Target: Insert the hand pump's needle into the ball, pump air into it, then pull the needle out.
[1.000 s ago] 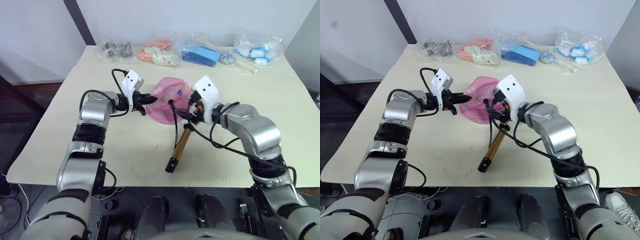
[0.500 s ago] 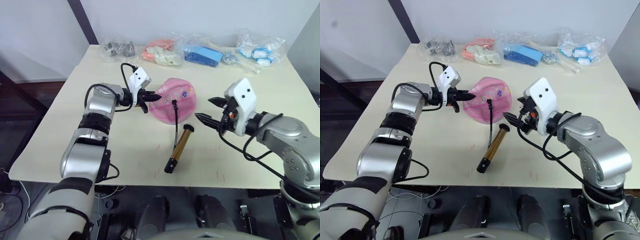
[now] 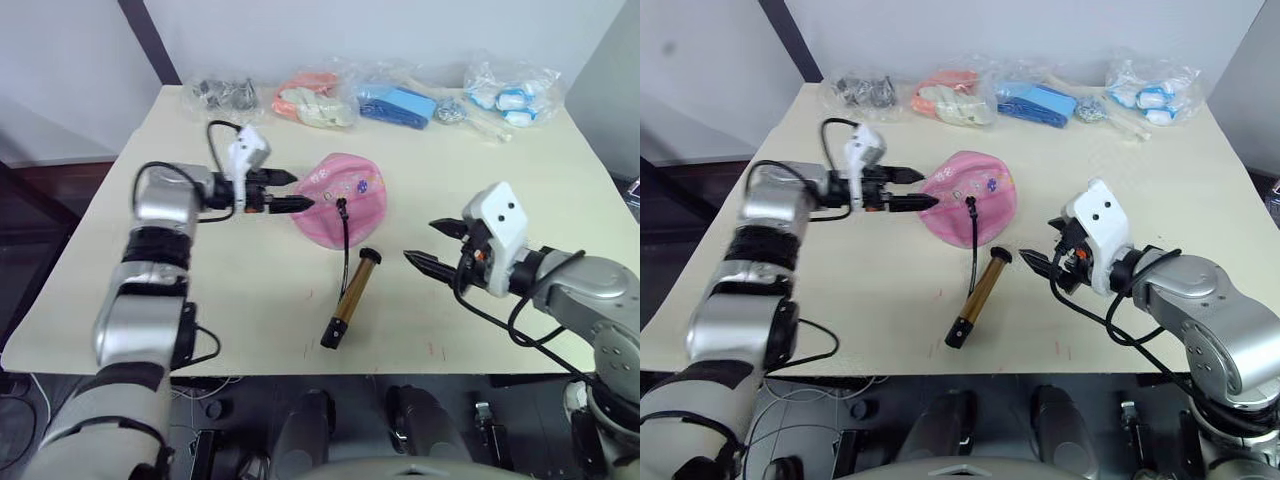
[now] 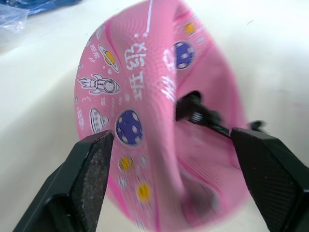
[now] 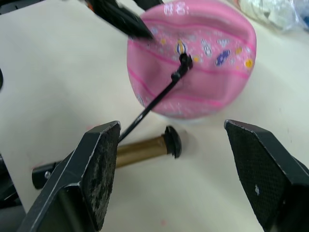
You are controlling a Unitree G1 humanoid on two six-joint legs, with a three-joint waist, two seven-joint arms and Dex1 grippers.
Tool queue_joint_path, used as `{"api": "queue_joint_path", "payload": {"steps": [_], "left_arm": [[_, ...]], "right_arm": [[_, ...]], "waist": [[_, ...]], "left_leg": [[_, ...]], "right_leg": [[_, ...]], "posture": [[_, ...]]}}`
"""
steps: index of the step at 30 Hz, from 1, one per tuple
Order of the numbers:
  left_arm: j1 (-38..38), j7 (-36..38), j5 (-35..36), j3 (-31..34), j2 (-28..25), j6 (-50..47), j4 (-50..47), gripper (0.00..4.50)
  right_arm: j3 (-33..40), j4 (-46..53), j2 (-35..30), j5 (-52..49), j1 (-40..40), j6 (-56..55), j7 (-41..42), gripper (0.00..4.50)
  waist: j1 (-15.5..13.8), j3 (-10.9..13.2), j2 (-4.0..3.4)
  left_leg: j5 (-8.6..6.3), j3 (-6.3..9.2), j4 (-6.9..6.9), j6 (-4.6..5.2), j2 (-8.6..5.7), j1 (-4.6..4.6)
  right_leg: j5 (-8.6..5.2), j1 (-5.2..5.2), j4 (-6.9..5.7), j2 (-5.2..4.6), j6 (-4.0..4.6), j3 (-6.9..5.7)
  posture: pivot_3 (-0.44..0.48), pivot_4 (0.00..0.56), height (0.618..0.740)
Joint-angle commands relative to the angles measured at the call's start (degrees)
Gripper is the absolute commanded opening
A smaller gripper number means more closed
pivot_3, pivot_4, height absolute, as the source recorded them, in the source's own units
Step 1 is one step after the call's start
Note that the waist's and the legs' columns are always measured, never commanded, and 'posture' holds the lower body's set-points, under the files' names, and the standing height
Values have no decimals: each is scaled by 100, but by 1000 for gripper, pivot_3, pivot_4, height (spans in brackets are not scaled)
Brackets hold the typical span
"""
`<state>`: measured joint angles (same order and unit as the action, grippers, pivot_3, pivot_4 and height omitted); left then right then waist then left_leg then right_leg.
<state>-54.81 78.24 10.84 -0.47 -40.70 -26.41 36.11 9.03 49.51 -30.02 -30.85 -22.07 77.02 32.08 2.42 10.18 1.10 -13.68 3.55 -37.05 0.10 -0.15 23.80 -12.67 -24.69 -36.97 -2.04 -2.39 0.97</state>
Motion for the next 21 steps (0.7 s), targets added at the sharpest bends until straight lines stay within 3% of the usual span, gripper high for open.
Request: {"api": "queue_joint_path", "payload": {"steps": [1, 8, 10, 14, 16, 17, 21], "left_arm": [[381, 327, 491, 233, -481, -805, -1129, 4119], [1556, 449, 1298, 580, -1359, -1959, -2845, 4119], [2087, 350, 1546, 608, -1536, -2370, -3664, 4119], [2429, -384, 2138, 648, -1393, -3605, -4808, 4119], [2443, -897, 2313, 540, -1210, -4175, -5346, 4195], [2291, -1322, 2355, 457, -983, -4678, -5626, 4195], [1562, -2283, 2479, 168, -390, -6293, -5916, 4195]], "right_arm": [[412, 205, -210, -331, 151, -303, 273, 3620], [1443, 266, -994, -1049, 666, -740, 876, 3620], [1878, 442, -912, -1303, 971, -1125, 976, 3620], [2370, 450, -1314, -2053, 1433, -1056, 1217, 3620], [2578, 391, -1518, -2316, 1566, -1065, 1226, 4135], [2714, 406, -1654, -2426, 1689, -1079, 1244, 4460], [2929, 494, -2015, -2683, 2103, -1217, 1177, 4486]], "waist": [[-8, 1, -1], [-49, 4, 0], [-52, 3, 1], [-84, 7, 4], [-107, 8, 7], [-118, 8, 9], [-176, 15, 22]], "left_leg": [[0, -1, -5, 0, 0, 7], [-1, -8, -22, 1, 26, 4], [-1, -10, -29, 1, 30, 1], [-1, -14, -39, 1, 35, -4], [-1, -15, -50, 1, 36, -5], [0, -18, -55, 1, 34, -11], [-1, -8, -106, 1, 30, -6]], "right_leg": [[0, -8, -8, 0, 0, 1], [-5, -3, -11, 4, -10, 2], [-11, 0, -16, 5, -19, 3], [-11, 6, -29, 9, -19, 7], [-12, 6, -38, 11, -24, 8], [-13, 11, -46, 8, -26, 12], [-14, 17, -78, 20, -26, 2]], "posture": [[0, 150, 740], [0, 150, 740], [0, 150, 740], [0, 150, 740], [0, 150, 740], [0, 150, 740], [0, 150, 740]]}}
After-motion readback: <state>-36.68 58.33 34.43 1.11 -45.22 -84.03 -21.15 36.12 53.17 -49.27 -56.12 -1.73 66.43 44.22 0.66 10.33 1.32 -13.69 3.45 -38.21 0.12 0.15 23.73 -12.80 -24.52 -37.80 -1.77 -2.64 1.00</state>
